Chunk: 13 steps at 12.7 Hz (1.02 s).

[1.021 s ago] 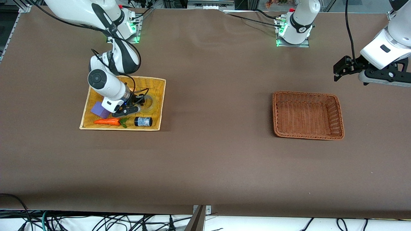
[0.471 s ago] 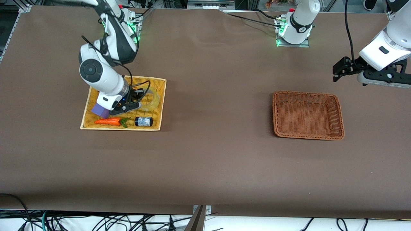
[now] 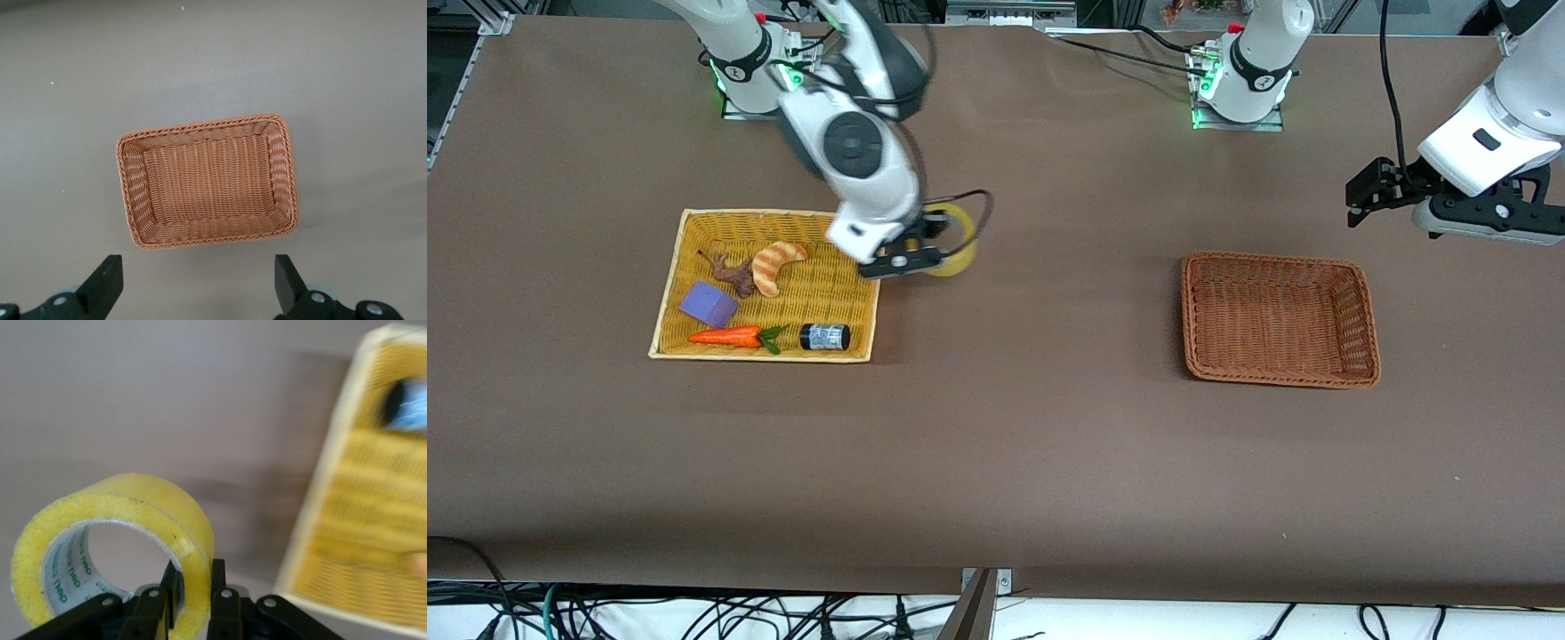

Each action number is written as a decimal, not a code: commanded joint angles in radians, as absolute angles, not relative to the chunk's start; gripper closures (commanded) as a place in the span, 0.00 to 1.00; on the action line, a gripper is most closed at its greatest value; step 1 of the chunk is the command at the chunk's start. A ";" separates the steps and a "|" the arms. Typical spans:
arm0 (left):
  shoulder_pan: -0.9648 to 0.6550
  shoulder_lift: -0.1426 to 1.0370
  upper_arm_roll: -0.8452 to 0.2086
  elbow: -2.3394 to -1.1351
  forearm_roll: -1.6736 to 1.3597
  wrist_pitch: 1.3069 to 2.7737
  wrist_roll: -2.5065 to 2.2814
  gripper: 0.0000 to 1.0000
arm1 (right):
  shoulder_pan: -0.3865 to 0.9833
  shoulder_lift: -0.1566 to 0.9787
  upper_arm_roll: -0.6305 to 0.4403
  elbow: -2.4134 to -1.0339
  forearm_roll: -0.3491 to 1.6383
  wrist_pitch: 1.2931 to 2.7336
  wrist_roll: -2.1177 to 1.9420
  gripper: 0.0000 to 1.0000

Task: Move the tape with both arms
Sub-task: 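Lift the tape with the right gripper while the left gripper reaches over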

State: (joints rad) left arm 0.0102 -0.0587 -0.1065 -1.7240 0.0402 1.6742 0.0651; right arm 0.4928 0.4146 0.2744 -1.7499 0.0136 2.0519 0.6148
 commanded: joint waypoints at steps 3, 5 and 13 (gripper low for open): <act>0.006 0.043 -0.104 -1.695 0.037 1.626 0.089 0.00 | 0.692 0.724 0.264 -1.435 -0.015 2.147 0.969 1.00; 0.002 0.060 -0.104 -1.690 0.028 1.628 0.089 0.00 | 0.741 0.797 0.264 -1.396 -0.032 2.260 1.050 1.00; -0.018 0.120 -0.110 -1.701 -0.049 1.629 0.089 0.00 | 0.743 0.821 0.255 -1.397 -0.084 2.320 1.078 0.00</act>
State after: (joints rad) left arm -0.0098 0.0865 -0.1094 -1.7206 -0.0122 1.6430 0.0682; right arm 0.7476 0.8508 0.2608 -1.4168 -0.0801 2.3511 1.0688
